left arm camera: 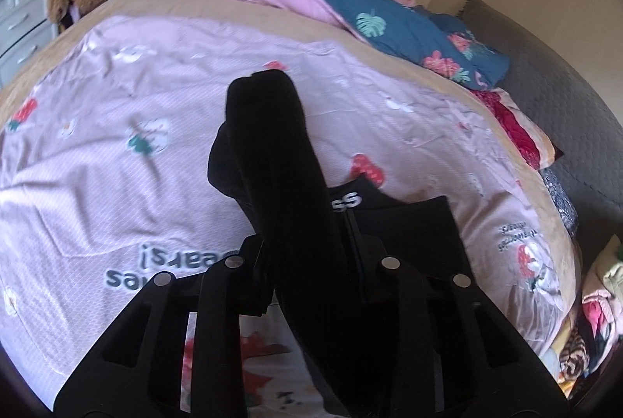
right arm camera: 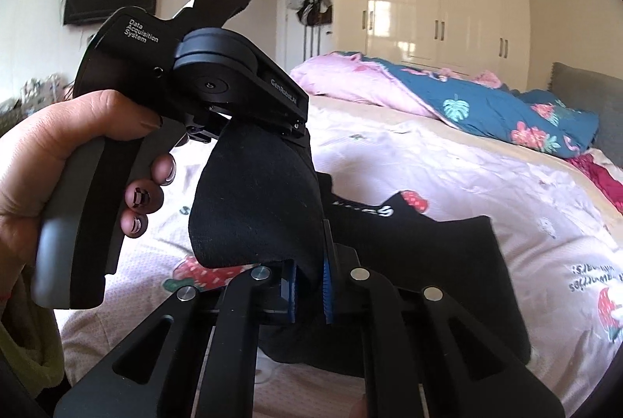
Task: Fold small clothes
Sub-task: 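Lift the held shirt end with both grippers and fold it over the bundle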
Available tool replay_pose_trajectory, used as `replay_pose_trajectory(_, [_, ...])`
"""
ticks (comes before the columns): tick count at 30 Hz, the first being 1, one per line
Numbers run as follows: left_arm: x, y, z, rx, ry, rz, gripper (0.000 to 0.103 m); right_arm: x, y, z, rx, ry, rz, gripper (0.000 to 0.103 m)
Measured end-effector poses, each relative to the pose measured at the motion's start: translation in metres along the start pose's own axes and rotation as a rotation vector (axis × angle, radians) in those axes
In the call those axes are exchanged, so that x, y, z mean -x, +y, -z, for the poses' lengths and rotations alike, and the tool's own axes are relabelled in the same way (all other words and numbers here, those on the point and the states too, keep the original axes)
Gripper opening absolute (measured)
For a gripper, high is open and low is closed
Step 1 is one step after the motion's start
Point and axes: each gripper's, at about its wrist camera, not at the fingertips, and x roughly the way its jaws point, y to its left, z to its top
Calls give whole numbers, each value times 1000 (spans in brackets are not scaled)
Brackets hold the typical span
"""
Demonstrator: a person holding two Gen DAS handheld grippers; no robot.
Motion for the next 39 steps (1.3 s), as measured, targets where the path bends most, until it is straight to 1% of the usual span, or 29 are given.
replay_pose_trajectory(10, [-8,-52,-5,-72,4,29,22,14,-42,4,-115,6,41,8])
replay_pose_trajectory(22, [-39,-94,3,-112,61,63,22,21,-87,26,-266,51,68,8])
replay_pose_trajectory(28, [-61,-117,8,-143,101,65,22,19,-111,41,-360,98,70,8])
replay_pose_trajectory(35, [-90,-132,16,-142,165,83,22,9,-139,62,-509,176,36,8])
replay_pose_trajectory(38, [-103,-139,20,-144,193,93,25,5,-150,74,-589,211,9,9])
replay_pose_trajectory(39, [-106,-142,22,-147,198,95,29,4,-153,76,-606,218,1,9])
